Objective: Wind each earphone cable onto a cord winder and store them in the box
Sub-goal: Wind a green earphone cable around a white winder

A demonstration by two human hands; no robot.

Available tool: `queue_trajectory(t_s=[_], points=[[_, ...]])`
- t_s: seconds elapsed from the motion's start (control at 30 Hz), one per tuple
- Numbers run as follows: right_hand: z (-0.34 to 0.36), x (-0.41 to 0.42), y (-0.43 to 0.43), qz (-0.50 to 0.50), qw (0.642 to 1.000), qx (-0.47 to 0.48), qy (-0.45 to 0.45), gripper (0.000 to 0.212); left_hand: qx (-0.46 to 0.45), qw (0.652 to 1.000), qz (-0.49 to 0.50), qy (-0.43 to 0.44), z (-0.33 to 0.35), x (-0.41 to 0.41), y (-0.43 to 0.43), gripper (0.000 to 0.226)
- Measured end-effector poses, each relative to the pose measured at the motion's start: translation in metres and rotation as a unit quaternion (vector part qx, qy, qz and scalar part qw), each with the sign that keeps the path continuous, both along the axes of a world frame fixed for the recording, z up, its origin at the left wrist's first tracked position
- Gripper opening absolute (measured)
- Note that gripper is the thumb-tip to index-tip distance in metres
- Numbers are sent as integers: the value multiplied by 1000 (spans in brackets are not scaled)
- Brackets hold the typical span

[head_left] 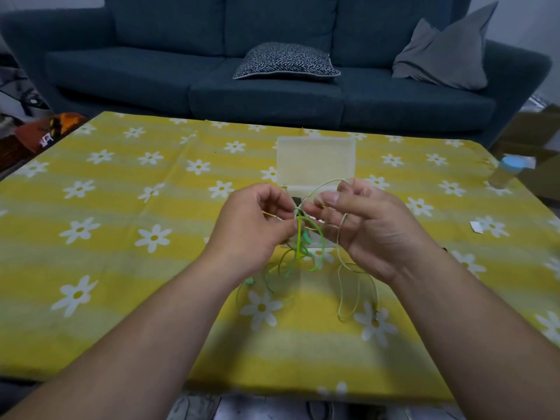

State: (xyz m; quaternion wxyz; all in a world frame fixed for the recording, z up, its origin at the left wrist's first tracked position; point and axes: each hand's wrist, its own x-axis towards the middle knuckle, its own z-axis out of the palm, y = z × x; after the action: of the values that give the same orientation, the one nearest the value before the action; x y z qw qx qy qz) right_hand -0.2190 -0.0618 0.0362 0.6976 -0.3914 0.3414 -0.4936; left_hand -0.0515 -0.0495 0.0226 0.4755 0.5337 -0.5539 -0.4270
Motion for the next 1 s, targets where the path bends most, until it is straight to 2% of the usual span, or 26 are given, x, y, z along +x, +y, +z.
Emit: queue_trajectory(t_s=[0.13, 0.2, 0.23, 0.3, 0.43, 0.63, 0.83, 1.0], points=[[-3, 2, 3, -4, 972, -103, 209, 50, -33, 998, 14, -54, 0, -1, 0, 23], [-4, 5, 5, -35, 955, -129, 264, 50, -43, 996, 6, -76, 1, -1, 1, 23], [-4, 6, 5, -52, 954, -131, 265, 49, -45, 996, -7, -77, 2, -2, 2, 23], [-3, 6, 4, -70, 971, -96, 205, 46, -39, 997, -42, -56, 6, 0, 3, 24], [1, 1, 2, -53, 989, -57, 129, 45, -23, 996, -67, -60, 7, 4, 5, 34], [1, 0, 2, -13, 998, 8, 60, 45, -40, 997, -44, -47, 6, 4, 5, 16], [0, 0, 3, 7, 997, 23, 78, 44, -58, 994, -68, -66, 6, 0, 7, 15], [-4, 6, 1, -56, 988, 9, 142, 49, -60, 991, -92, -81, 5, -3, 9, 24]])
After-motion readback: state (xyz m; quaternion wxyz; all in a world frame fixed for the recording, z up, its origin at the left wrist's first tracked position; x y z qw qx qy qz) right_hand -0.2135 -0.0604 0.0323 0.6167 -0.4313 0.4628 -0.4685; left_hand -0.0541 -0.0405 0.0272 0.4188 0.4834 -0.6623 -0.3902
